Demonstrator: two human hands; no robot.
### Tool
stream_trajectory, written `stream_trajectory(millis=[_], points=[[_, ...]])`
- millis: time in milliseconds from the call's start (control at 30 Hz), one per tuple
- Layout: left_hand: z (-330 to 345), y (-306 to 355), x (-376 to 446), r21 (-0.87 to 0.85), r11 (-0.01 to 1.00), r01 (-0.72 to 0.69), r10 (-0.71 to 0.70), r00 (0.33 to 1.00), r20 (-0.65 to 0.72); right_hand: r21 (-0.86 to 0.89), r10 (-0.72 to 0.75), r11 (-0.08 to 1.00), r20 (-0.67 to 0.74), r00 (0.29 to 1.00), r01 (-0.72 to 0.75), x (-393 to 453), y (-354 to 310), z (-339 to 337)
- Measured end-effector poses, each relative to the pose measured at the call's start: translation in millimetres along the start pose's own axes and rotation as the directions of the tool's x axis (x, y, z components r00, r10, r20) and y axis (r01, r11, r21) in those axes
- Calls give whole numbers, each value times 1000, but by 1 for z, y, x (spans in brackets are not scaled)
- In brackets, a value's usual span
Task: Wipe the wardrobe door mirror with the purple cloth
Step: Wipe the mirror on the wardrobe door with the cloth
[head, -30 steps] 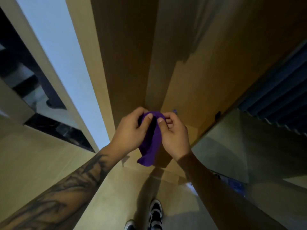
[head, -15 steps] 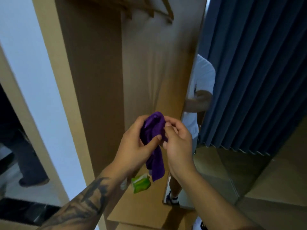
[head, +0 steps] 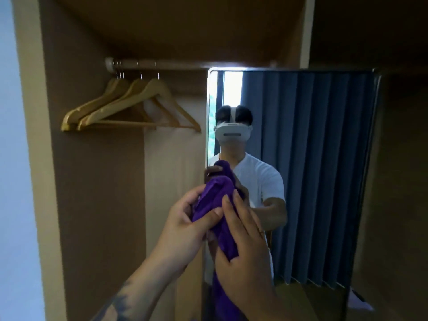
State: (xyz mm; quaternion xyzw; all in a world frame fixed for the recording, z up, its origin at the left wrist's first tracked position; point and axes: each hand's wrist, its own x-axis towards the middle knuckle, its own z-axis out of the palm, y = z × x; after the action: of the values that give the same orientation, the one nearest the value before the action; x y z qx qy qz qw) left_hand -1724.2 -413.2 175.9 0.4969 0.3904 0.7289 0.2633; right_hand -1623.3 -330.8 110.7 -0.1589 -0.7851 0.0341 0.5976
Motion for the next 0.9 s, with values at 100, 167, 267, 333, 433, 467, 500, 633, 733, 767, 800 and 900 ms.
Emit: stream_trajectory(millis=[100,167,267,333,433,467,500,633,733,767,800,900], points=[[23,14,15,2,998,-62,62,995,73,-4,-97,995,-170,981,97,32,20,-12],[38,24,27,20,992,-127,125,989,73,-36,-133,991,-256,957,128,56,30,-19],[57,40,45,110,968,-226,216,972,97,-8,-144,989,-307,941,148,91,36,-30],[63,51,57,213,927,-310,291,950,115,6,-183,981,-308,934,194,114,37,-42],[59,66,72,319,848,-423,400,906,137,-90,-296,955,-277,914,282,152,35,-66],[55,69,78,352,826,-440,427,896,120,-145,-322,945,-264,909,293,165,33,-74],[50,72,85,426,789,-443,456,886,78,-206,-336,935,-247,909,290,178,31,-82],[29,84,121,716,586,-380,553,833,-10,-349,-250,918,-148,957,186,229,20,-110],[33,94,145,587,711,-387,478,878,0,-485,-185,869,-133,974,100,264,20,-131],[35,93,150,554,735,-390,471,882,-3,-539,-175,839,-133,976,77,273,21,-138],[37,89,152,550,730,-407,492,871,-9,-586,-153,809,-129,980,49,279,22,-143],[33,69,158,495,759,-422,513,856,-57,-654,-12,754,-113,993,-65,289,24,-148]])
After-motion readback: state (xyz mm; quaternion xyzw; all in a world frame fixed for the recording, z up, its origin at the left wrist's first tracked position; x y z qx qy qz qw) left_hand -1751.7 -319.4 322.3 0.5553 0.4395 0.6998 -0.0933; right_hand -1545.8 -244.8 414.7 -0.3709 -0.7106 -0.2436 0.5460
